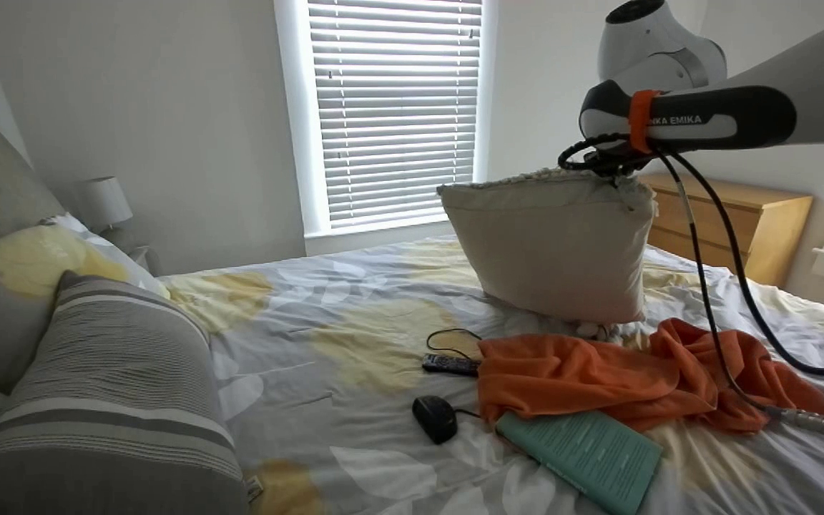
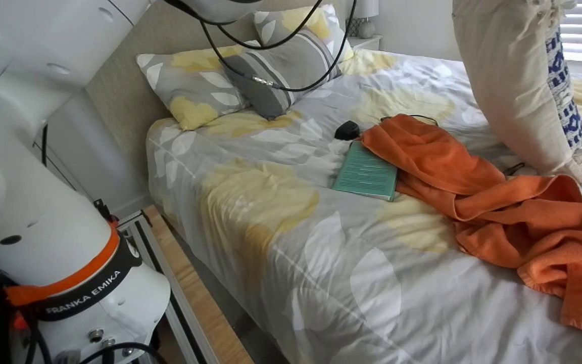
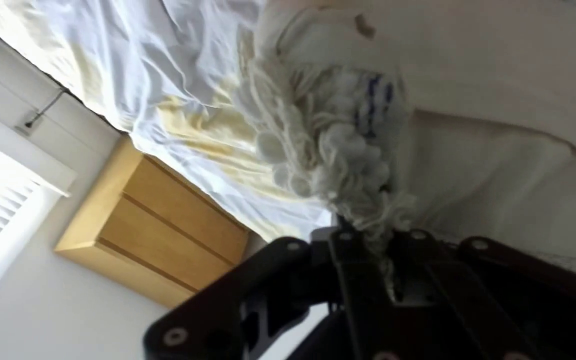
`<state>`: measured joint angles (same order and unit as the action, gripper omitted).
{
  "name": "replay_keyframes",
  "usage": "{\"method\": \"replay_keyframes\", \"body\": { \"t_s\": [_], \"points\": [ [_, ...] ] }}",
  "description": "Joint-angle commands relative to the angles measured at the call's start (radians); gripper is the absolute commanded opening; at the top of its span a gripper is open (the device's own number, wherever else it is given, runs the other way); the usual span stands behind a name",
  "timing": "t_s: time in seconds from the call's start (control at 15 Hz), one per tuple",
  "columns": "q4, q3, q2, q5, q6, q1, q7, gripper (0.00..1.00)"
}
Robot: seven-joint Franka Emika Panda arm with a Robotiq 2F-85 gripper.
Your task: Pick up the throw pillow and put it on top of the orange blanket
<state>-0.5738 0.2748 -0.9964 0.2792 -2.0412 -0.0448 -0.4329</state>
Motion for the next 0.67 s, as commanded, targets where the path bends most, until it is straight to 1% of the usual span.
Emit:
{"method": "replay_keyframes", "body": {
  "t_s": [0.0, 0.2, 0.27, 0.4, 0.6],
  "points": [
    [-0.073, 0.068, 0.062, 0.029, 0.009, -0.032, -0.122, 0.03],
    [-0.100, 0.121, 0.077, 0.031, 0.005, -0.070, -0.196, 0.03],
    [-0.036, 0.088, 0.021, 0.007, 0.000, -0.061, -0.127, 0.13],
    [-0.046, 0.104, 0.026, 0.007, 0.000, -0.083, -0.149, 0.13],
    [-0.059, 0.107, 0.034, 0.007, 0.000, -0.084, -0.159, 0.13]
  ]
}}
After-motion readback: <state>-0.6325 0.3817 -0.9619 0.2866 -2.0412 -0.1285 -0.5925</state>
